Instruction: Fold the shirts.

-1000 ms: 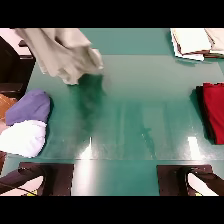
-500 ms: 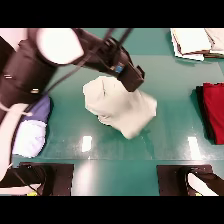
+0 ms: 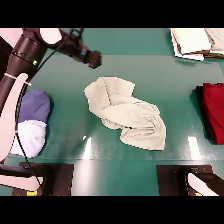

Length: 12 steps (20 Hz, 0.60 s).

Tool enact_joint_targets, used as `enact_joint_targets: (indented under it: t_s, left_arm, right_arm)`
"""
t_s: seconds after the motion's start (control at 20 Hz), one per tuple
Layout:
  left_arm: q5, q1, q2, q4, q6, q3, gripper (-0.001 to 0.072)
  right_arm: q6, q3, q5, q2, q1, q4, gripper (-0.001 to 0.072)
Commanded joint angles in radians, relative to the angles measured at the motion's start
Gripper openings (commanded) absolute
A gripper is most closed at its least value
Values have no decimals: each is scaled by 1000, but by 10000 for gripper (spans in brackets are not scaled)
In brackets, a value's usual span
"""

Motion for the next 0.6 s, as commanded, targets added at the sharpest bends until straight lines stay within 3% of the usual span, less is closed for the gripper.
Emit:
enact_joint_targets:
  t_s: [0.0,0.55]
  left_arm:
    - [15,158,-74,-82,-16,-115,493]
    - [71,180,-314,-232,71,-149,494]
  right_arm:
    - [0,0,33,-1,1,0,17]
    - [1,-81,72,-15,1,3,17]
